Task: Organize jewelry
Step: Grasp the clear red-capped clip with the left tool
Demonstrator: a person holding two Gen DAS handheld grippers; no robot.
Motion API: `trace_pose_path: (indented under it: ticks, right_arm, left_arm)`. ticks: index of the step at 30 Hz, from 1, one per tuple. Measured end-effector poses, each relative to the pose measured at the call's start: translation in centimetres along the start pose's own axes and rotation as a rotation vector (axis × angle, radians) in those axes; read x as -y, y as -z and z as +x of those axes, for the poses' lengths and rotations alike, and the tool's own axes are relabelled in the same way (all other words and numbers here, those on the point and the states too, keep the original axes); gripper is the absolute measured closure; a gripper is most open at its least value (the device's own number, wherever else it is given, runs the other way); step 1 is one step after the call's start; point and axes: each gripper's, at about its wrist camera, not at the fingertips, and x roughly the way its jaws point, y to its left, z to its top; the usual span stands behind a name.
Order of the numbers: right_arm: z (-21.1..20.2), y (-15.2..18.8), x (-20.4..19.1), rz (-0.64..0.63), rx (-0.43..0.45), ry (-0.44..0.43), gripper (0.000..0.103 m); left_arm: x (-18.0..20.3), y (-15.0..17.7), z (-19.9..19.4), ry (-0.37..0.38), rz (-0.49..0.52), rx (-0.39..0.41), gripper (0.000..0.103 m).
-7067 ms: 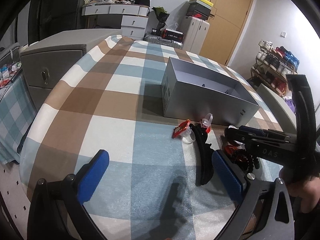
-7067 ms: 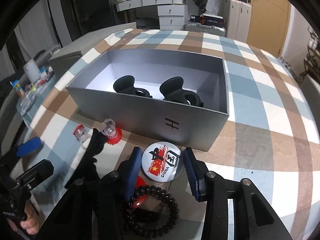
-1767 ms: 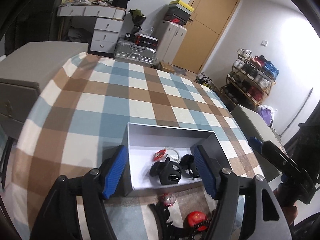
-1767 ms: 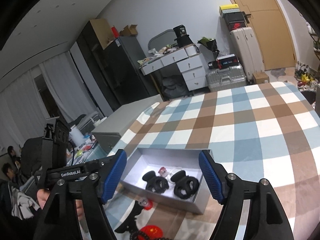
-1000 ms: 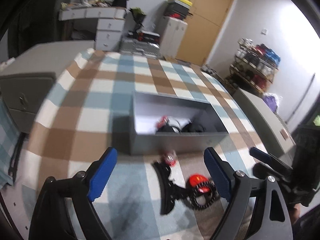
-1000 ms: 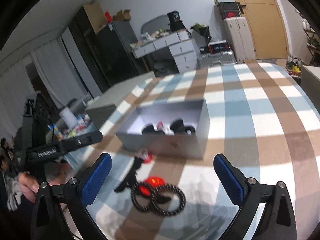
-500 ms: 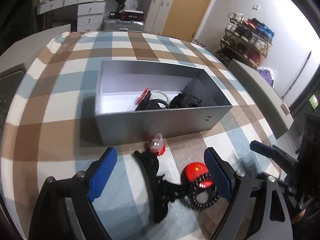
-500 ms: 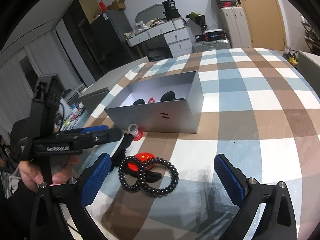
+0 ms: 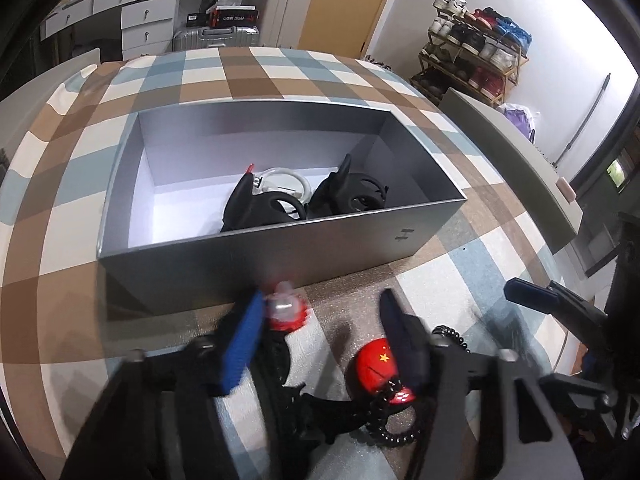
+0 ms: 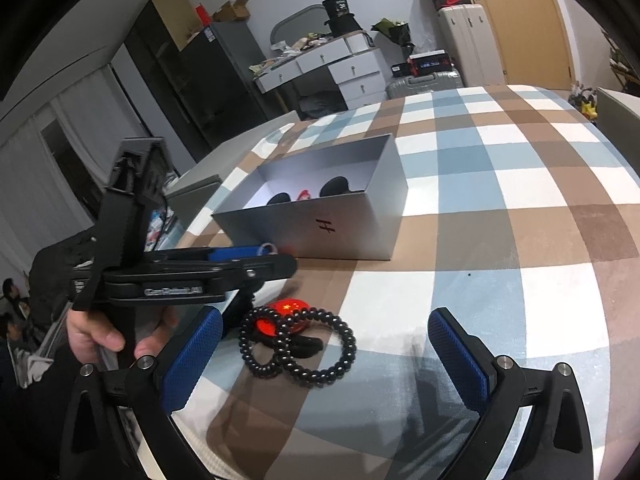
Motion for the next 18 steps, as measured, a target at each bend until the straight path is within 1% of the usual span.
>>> trace_pose_path:
  ticks: [2, 3, 5, 11, 18]
  right_arm:
    - [-0.1, 0.0, -0.1, -0.002, 0.001, -0.004, 0.0]
    - [-0.1, 0.0, -0.1, -0.001, 0.003, -0.004, 0.0]
    - [-0.3, 0.0, -0.1, 0.002, 0.009, -0.005, 0.0]
    - [-0.7, -0.1, 0.4, 0.027, 0.022, 0.0, 0.0]
    - [-0.9, -0.9, 0.4, 0.026, 0.025, -0.002, 0.0]
  left_arm:
    - [-0.3, -0.1, 0.0, -0.006, -0.007, 0.0, 0.074]
    - [-0.4, -0.1, -0.1, -0.001, -0.01, -0.002, 0.082]
    - [-0.5, -0.1, 0.0, -0.007, -0.009, -0.007, 0.09]
    - [-0.1, 0.2, -0.3, -0.011, -0.013, 0.015, 0.091]
    - [0.3, 0.6, -2.1, 0.038, -0.024, 0.061, 0.091]
